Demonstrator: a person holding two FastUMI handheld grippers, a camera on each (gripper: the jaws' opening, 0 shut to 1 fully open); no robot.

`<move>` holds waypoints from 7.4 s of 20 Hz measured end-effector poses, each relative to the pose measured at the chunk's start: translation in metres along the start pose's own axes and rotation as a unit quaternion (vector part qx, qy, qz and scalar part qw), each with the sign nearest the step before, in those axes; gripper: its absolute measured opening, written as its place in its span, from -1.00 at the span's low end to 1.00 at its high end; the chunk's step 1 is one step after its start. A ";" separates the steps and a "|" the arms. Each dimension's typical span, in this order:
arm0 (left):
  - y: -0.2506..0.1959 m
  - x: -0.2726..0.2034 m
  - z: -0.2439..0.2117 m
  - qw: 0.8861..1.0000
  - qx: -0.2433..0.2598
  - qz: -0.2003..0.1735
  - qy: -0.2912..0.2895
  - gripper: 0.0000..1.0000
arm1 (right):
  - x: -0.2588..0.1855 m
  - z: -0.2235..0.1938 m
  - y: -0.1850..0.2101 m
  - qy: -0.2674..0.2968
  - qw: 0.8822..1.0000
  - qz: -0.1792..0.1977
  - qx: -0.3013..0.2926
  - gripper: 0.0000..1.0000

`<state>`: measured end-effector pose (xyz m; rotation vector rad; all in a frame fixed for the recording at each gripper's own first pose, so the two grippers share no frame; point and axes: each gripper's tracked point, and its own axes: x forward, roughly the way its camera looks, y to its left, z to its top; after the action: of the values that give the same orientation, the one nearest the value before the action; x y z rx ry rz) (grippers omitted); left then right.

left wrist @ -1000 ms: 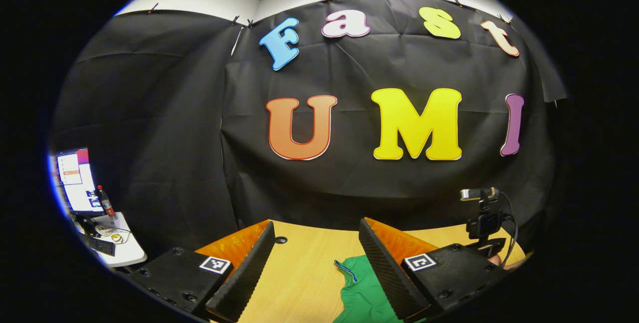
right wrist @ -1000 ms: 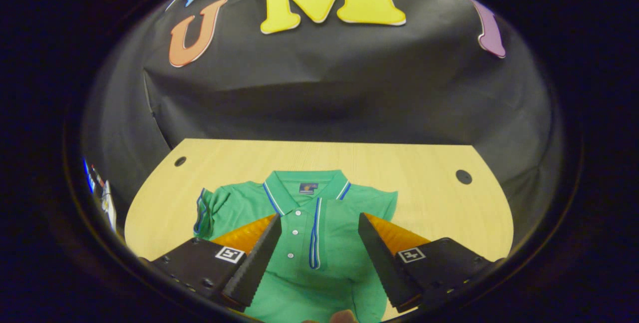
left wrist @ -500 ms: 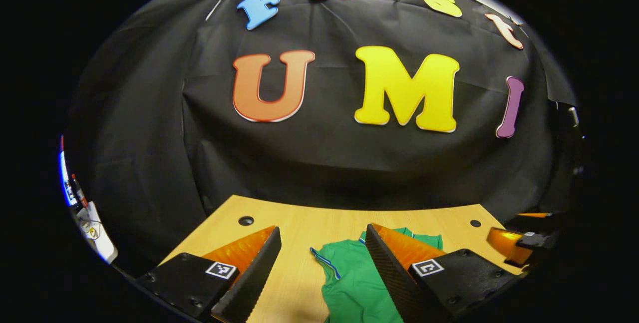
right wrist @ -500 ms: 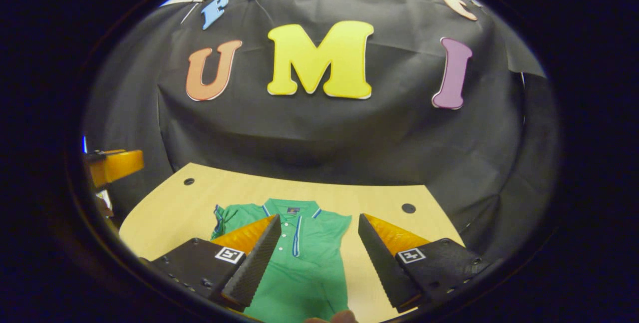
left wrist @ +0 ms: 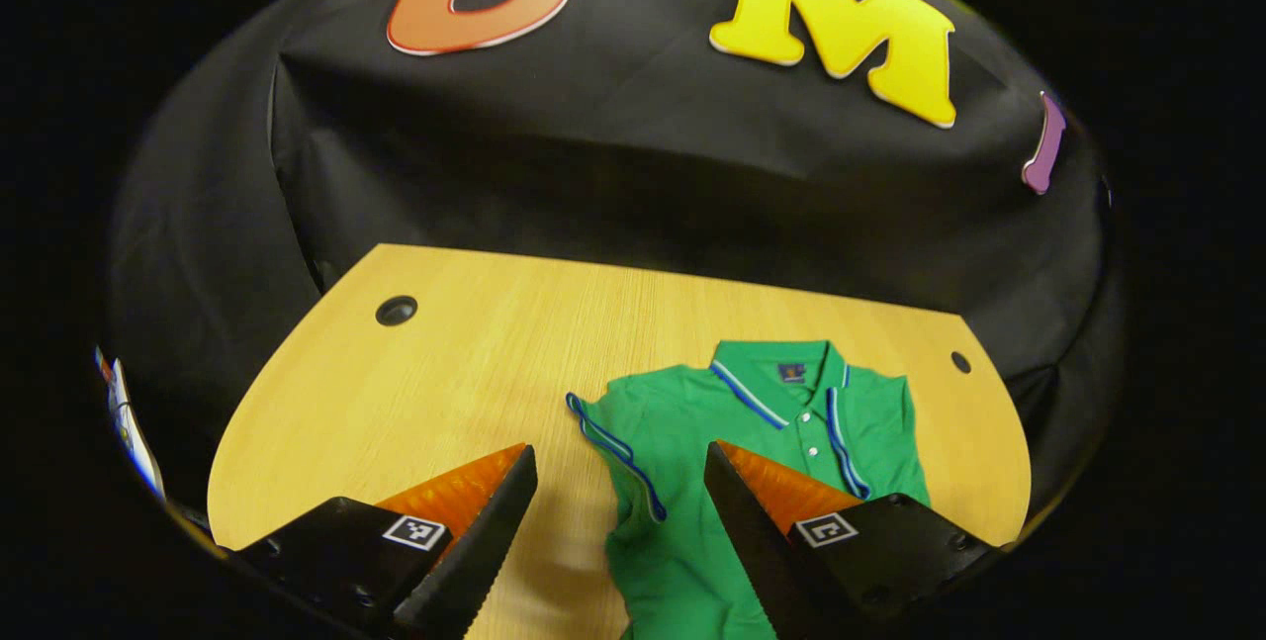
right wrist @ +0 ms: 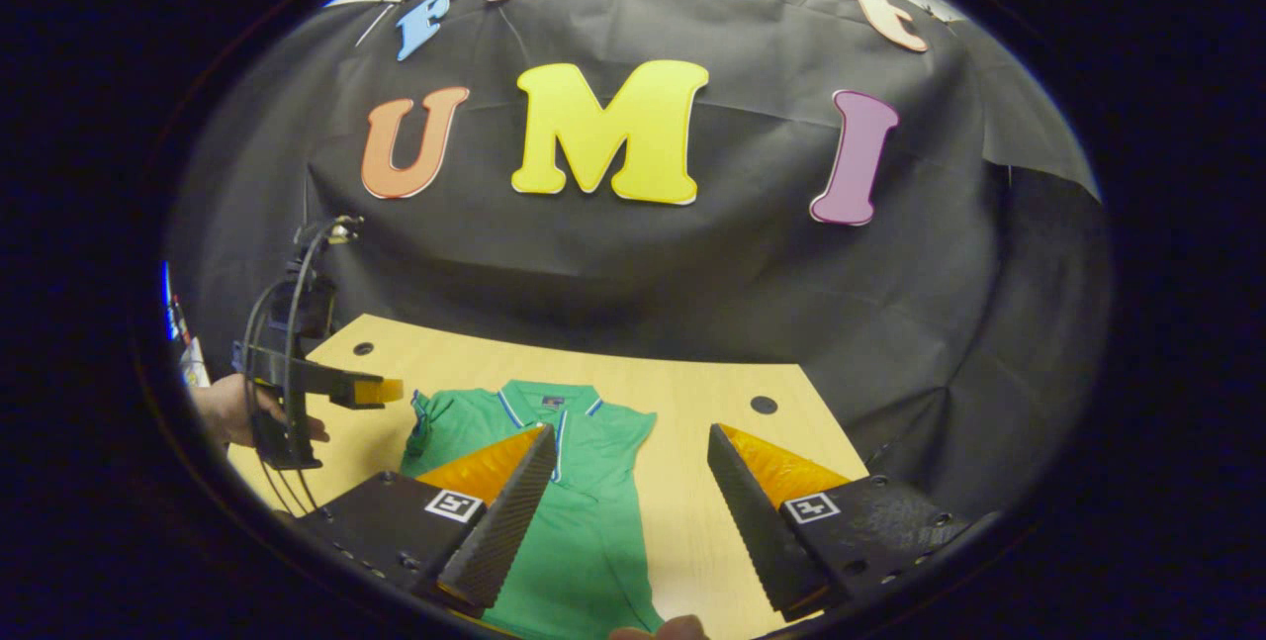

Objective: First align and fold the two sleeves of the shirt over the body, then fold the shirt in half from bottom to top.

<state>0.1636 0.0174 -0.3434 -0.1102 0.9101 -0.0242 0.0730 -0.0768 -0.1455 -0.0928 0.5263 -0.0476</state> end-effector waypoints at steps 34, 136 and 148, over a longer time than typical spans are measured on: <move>-0.140 0.004 0.017 0.993 0.008 -0.108 0.050 -0.09 | -0.007 -0.005 -0.011 0.007 0.999 0.003 0.034 0.94; -0.042 -0.003 0.135 0.984 0.007 -0.055 -0.172 -0.89 | 0.222 0.041 -0.013 0.056 0.992 0.109 0.015 -1.00; -0.027 0.069 0.099 0.992 0.020 0.020 -0.122 -0.44 | 0.277 -0.018 -0.006 0.109 0.988 0.102 0.028 -0.86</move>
<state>0.2846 -0.0061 -0.3349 -0.0550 0.6675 0.0083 0.3028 -0.1034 -0.2985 0.0217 0.7506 0.1285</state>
